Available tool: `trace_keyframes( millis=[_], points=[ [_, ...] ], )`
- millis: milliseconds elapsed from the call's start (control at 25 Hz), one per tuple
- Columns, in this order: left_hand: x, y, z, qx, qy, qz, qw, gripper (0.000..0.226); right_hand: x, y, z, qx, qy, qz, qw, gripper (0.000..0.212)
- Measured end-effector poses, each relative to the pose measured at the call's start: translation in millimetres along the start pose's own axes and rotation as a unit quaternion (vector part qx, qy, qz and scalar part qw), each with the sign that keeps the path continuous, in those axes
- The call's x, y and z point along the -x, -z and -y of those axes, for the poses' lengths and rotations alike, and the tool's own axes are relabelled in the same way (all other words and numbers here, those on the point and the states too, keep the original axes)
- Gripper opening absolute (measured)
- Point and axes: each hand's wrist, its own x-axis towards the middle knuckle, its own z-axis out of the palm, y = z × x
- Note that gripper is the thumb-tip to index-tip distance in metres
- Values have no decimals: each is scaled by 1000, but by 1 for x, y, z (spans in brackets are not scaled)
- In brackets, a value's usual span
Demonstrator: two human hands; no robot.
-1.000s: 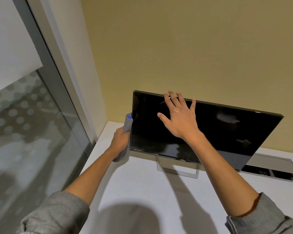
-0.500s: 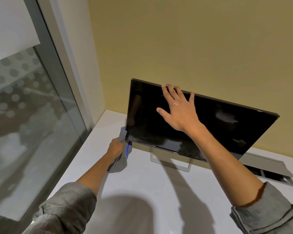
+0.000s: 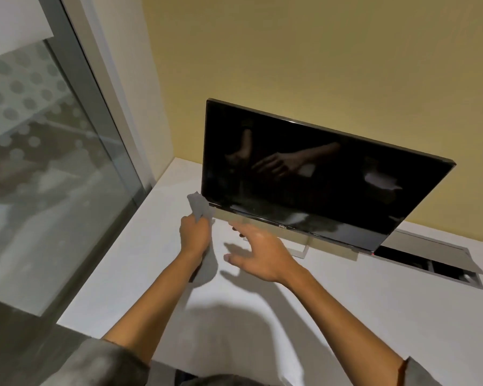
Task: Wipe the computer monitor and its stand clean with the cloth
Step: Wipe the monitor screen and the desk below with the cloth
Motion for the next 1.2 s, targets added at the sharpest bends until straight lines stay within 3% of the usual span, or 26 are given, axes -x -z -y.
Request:
trace_keyframes(
  millis=[80,160,280,360,440,560,680,720,760,840,920,1000,1080,1200],
  points=[
    [29,-6,-4,7,-19,75,997,18,3,-15,1,-93,-36,57,993,102],
    [51,-10,-10,14,-31,173,984,25,5,-21,-1,-160,-48,38,985,108],
    [69,-19,-14,43,-55,301,951,31,10,-21,-15,-247,-94,-68,962,70],
    [74,-29,-14,15,-94,269,958,21,16,-12,-31,-318,-143,-125,929,45],
    [71,-37,-8,-6,-100,212,972,30,26,-2,-44,-407,-202,-136,880,32],
    [71,-49,-2,39,20,307,951,47,43,12,-57,-493,-243,-132,825,25],
    [80,-62,6,119,92,400,904,38,57,19,-71,-582,-248,-138,762,27],
    [84,-68,8,153,97,413,893,39,60,19,-75,-580,-251,-142,762,29],
    [86,-74,11,171,92,409,892,40,62,17,-80,-538,-260,-151,787,32],
    [90,-84,16,173,77,361,913,41,69,10,-87,-367,-266,-191,871,48],
    [93,-91,21,146,81,309,936,39,79,1,-91,-203,-219,-218,929,69],
    [95,-94,26,140,93,303,938,37,82,-11,-95,-129,-133,-170,968,81],
    [96,-91,29,162,107,322,927,35,78,-27,-94,-124,-107,-93,982,80],
    [82,-78,36,243,129,365,889,32,67,-49,-85,-273,-156,-125,941,36]
  ],
)
